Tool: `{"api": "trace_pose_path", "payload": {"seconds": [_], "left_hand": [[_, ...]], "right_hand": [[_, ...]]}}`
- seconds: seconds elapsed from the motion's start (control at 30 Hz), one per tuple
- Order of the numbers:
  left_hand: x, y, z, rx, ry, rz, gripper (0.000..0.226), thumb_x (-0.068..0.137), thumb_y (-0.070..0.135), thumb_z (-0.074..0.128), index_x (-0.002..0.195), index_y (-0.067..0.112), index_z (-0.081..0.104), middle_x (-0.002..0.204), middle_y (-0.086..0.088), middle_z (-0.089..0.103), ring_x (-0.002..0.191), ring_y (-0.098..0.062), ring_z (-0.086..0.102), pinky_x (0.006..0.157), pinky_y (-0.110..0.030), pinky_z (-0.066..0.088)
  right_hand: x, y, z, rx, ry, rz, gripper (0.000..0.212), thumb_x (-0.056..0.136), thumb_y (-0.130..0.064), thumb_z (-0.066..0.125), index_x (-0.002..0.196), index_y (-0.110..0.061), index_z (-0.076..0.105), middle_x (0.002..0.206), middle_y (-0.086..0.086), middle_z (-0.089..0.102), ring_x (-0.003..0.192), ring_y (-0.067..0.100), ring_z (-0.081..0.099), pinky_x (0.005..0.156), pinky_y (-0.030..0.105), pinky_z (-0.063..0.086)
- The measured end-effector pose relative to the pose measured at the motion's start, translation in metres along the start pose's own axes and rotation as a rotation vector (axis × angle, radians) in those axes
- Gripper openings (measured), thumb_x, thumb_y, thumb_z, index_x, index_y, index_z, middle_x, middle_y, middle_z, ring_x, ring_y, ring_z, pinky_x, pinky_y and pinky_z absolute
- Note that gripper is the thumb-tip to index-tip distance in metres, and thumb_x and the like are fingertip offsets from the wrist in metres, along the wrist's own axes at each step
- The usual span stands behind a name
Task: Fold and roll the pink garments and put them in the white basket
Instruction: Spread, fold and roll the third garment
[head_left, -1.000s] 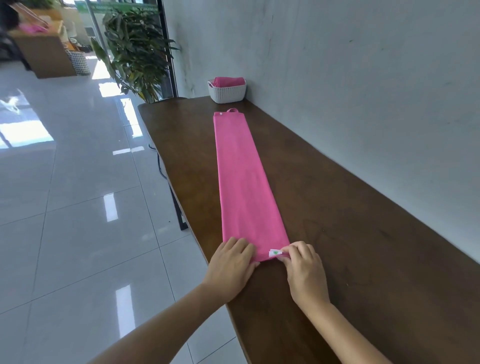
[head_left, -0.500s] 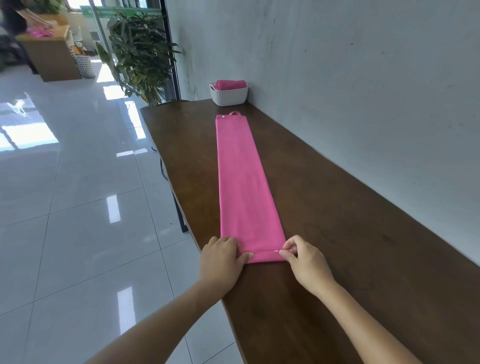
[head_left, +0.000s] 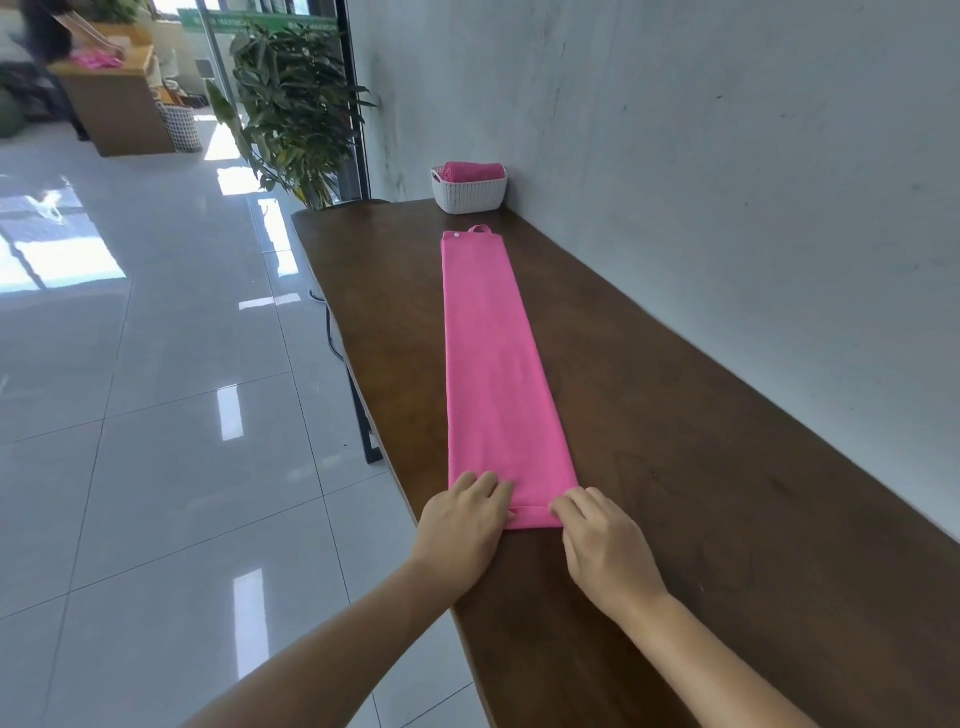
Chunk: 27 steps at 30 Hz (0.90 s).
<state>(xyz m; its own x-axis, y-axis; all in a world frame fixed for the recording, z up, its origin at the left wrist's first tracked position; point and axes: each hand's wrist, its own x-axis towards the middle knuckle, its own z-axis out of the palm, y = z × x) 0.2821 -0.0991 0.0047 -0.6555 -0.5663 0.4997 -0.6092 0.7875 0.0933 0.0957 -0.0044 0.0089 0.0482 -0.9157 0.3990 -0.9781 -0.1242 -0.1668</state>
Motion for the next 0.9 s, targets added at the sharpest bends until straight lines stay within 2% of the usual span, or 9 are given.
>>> {"api": "trace_pose_path", "payload": {"seconds": [0.07, 0.17, 0.3, 0.5, 0.73, 0.83, 0.9], "left_hand": [[-0.005, -0.005, 0.001, -0.028, 0.021, 0.039, 0.013, 0.098, 0.031, 0.058, 0.089, 0.020, 0.058, 0.083, 0.006, 0.058, 0.069, -0.015, 0.055, 0.053, -0.029, 0.048], [-0.014, -0.013, 0.002, -0.065, 0.028, 0.067, 0.025, 0.103, 0.034, 0.043, 0.091, 0.023, 0.061, 0.090, 0.007, 0.059, 0.076, -0.013, 0.056, 0.061, -0.027, 0.050], [-0.027, -0.022, 0.005, -0.120, 0.023, 0.058, 0.026, 0.106, 0.039, 0.045, 0.098, 0.026, 0.066, 0.100, 0.009, 0.061, 0.087, -0.011, 0.056, 0.071, -0.025, 0.051], [-0.030, -0.026, 0.010, -0.234, -0.011, -0.136, 0.028, 0.100, 0.051, 0.052, 0.100, 0.028, 0.068, 0.101, 0.013, 0.064, 0.090, -0.010, 0.056, 0.075, -0.028, 0.054], [-0.019, -0.024, 0.004, -0.236, -0.100, -0.256, 0.038, 0.100, 0.058, 0.040, 0.096, 0.028, 0.063, 0.096, 0.013, 0.064, 0.086, -0.009, 0.054, 0.074, -0.024, 0.050], [-0.009, -0.023, 0.000, -0.291, -0.176, -0.370, 0.031, 0.098, 0.056, 0.051, 0.092, 0.028, 0.062, 0.094, 0.015, 0.062, 0.088, -0.009, 0.054, 0.076, -0.027, 0.051], [-0.001, -0.024, -0.003, -0.342, -0.210, -0.465, 0.027, 0.095, 0.052, 0.060, 0.088, 0.027, 0.063, 0.089, 0.013, 0.061, 0.085, -0.009, 0.055, 0.076, -0.027, 0.052]], "right_hand": [[-0.004, 0.005, 0.000, 0.010, -0.009, -0.032, 0.021, 0.087, -0.010, 0.070, 0.107, -0.015, 0.072, 0.100, -0.004, 0.068, 0.091, 0.009, 0.064, 0.084, 0.019, 0.054], [-0.009, 0.011, 0.000, 0.008, -0.024, -0.064, 0.023, 0.091, -0.013, 0.067, 0.114, -0.014, 0.072, 0.106, -0.004, 0.067, 0.099, 0.008, 0.061, 0.091, 0.018, 0.052], [-0.011, 0.013, 0.002, 0.037, -0.015, -0.022, 0.024, 0.089, -0.019, 0.074, 0.113, -0.016, 0.075, 0.106, -0.006, 0.066, 0.100, 0.007, 0.060, 0.091, 0.017, 0.052], [-0.003, 0.015, 0.008, 0.155, 0.028, 0.132, 0.023, 0.083, -0.018, 0.082, 0.105, -0.015, 0.077, 0.098, -0.012, 0.063, 0.098, 0.006, 0.057, 0.091, 0.013, 0.043], [0.009, 0.012, 0.004, 0.234, -0.088, 0.335, 0.013, 0.095, -0.033, 0.066, 0.102, -0.023, 0.072, 0.098, -0.017, 0.059, 0.097, 0.003, 0.052, 0.076, 0.006, 0.036], [0.019, 0.011, -0.004, 0.313, -0.119, 0.416, 0.008, 0.093, -0.036, 0.068, 0.092, -0.028, 0.068, 0.093, -0.018, 0.059, 0.091, 0.002, 0.055, 0.069, 0.008, 0.038], [0.028, 0.013, -0.007, 0.360, -0.156, 0.495, 0.012, 0.092, -0.036, 0.071, 0.086, -0.027, 0.065, 0.092, -0.015, 0.059, 0.085, 0.003, 0.058, 0.064, 0.010, 0.039]]}}
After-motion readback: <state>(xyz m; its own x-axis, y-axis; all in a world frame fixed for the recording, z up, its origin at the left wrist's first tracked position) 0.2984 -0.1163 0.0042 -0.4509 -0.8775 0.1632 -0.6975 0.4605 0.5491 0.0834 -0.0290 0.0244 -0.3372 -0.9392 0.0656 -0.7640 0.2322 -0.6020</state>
